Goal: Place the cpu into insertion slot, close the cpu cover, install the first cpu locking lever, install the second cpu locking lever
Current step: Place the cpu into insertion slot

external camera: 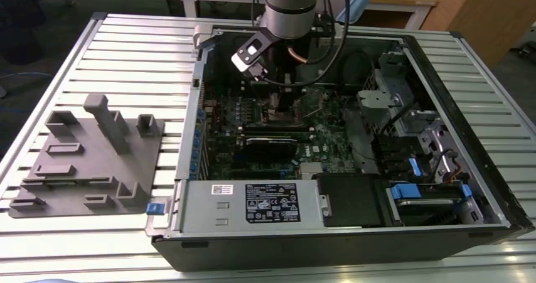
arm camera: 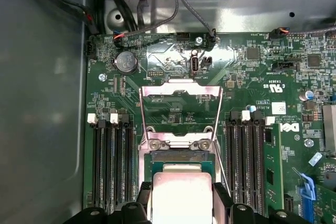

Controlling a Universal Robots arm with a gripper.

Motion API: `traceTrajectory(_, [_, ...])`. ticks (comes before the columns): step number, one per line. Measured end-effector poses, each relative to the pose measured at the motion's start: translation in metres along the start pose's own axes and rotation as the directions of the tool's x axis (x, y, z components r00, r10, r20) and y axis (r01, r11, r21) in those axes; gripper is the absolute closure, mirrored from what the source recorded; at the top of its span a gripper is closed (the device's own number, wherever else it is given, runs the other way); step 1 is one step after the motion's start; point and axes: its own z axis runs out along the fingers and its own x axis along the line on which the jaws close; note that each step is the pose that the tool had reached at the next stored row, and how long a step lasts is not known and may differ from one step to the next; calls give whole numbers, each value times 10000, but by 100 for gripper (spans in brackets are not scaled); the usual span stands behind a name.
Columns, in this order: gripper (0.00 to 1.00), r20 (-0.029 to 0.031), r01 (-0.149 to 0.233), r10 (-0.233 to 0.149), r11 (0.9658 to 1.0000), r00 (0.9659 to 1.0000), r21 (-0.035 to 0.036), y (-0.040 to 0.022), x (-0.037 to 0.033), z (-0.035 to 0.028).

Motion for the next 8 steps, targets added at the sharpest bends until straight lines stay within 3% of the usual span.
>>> traceTrajectory(8, [46, -3, 1, -1, 10000, 10000, -5, -5, -1, 69])
